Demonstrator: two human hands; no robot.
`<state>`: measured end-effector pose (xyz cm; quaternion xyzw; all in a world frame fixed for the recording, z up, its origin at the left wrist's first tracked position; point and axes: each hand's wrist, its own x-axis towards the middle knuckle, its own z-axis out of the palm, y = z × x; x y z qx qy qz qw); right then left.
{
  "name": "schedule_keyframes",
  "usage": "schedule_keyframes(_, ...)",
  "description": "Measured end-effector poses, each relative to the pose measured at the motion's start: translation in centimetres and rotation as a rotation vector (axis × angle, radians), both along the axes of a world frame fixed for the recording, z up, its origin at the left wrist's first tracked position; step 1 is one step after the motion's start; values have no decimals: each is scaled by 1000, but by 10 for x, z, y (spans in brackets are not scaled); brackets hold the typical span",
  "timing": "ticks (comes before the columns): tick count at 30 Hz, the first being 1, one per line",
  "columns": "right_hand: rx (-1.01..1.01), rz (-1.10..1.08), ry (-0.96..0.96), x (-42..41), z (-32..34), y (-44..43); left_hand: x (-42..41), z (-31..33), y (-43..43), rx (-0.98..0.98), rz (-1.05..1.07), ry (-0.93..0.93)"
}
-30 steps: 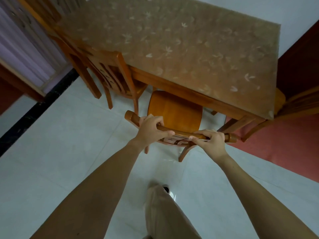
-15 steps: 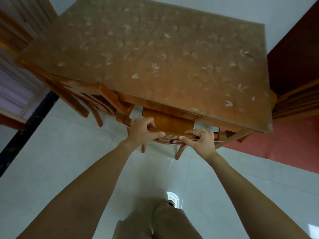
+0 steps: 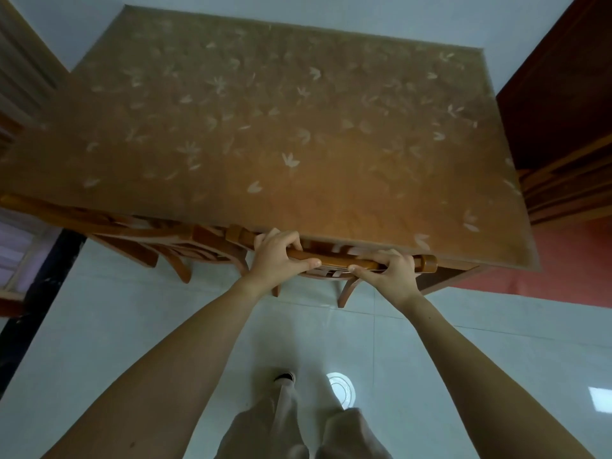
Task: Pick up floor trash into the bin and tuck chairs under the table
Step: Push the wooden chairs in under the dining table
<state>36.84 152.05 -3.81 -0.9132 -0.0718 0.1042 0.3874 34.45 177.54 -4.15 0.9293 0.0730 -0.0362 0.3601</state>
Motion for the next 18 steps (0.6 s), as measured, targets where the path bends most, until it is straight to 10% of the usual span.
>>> schedule_keyframes(18, -12, 4, 43, 11, 4, -6, 8, -4, -5, 57, -91, -92)
